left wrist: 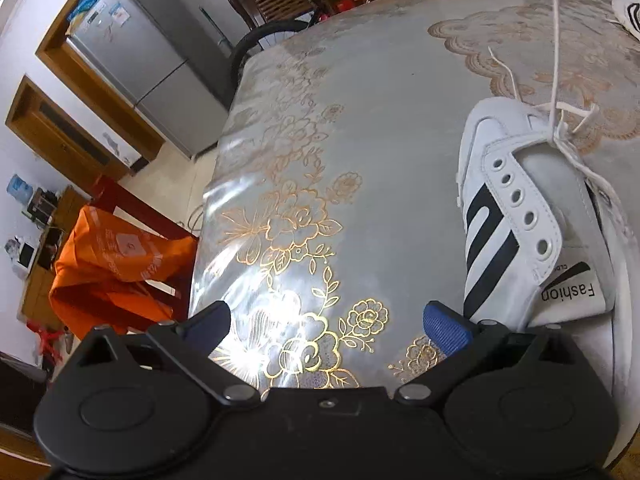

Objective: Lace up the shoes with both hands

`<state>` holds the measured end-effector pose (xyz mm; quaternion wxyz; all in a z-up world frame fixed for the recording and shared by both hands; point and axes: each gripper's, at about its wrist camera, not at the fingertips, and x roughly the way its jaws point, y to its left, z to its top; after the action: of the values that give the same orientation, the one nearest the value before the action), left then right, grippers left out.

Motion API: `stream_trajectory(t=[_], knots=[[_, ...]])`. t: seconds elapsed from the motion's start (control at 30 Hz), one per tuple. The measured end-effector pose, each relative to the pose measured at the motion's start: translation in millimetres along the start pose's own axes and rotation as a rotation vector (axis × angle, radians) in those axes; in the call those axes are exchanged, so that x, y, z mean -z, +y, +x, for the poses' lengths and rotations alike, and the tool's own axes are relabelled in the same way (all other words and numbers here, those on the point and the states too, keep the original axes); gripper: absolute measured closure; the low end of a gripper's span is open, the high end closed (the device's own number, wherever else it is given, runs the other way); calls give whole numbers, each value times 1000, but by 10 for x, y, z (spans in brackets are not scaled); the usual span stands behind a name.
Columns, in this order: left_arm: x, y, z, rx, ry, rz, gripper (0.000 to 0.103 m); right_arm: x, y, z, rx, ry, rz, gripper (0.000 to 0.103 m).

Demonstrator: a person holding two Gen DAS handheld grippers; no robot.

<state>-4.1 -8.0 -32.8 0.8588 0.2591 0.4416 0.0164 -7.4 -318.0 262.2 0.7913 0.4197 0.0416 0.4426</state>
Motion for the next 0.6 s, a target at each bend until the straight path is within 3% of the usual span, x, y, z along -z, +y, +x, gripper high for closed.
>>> stream_trajectory(t=[0.13, 0.27, 0.3, 0.37, 0.4, 0.43, 0.5, 0.6], knots=[[29, 57, 21, 27, 5, -55, 0, 624, -384, 98, 226, 161, -71, 102], [33, 74, 30, 32, 21, -92, 0, 1478, -989, 354, 464, 407, -133, 98], [35, 63, 22, 26, 24, -97, 0, 1655, -1131, 406, 521, 507, -158, 96], [41, 33, 0, 8, 26, -108, 0, 1913, -1267, 475, 656, 636, -237, 86], [47, 17, -14, -1, 26, -117, 0, 2035, -1351, 465, 730, 685, -295, 72], [52, 9, -22, -9, 30, -130, 0, 2091, -1432, 400, 788, 683, -342, 60], [58, 15, -23, -21, 46, -163, 0, 2141, -1632, 220, 888, 651, -393, 56], [49, 20, -27, -42, 82, -208, 0, 2000, -2136, 52, 973, 661, -220, 57]])
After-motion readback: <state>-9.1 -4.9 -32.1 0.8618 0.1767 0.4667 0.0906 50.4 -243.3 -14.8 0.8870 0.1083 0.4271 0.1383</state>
